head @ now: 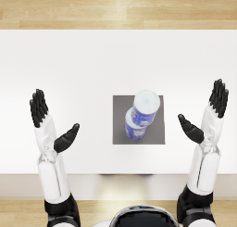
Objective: Pick up the blue can on the left and place it in the middle, then pick up the blue can on the right and place it on top of the can in the middle
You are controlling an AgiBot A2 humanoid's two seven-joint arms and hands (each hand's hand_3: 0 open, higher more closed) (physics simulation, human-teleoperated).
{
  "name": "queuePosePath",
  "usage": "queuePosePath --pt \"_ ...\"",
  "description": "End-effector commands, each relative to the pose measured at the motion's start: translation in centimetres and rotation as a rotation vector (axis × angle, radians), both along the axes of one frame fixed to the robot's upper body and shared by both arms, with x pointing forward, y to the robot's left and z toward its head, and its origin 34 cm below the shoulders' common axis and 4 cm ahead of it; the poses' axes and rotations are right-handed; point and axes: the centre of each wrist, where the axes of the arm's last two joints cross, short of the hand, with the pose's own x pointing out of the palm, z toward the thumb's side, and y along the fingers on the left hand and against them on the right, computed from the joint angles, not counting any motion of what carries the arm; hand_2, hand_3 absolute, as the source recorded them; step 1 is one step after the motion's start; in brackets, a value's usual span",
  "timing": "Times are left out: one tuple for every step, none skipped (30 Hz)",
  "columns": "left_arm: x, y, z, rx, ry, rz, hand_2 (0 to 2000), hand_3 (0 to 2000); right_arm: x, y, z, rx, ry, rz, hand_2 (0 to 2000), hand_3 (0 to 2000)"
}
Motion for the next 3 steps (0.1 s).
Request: queuePosePath --pt "0.0 0.0 -0.01 0.0 0.0 0.0 0 0 0.0 0.0 -0.01 0.0 0.0 0.0 0 0" --pt "0.0 0.0 -0.01 0.0 0.0 0.0 0 0 0.01 0.0 -0.01 0.0 0.001 0.0 0 0" --pt "0.0 0.0 -0.01 0.0 0.001 0.0 0 0 0.01 0.0 -0.02 0.0 0.001 0.0 0 0"
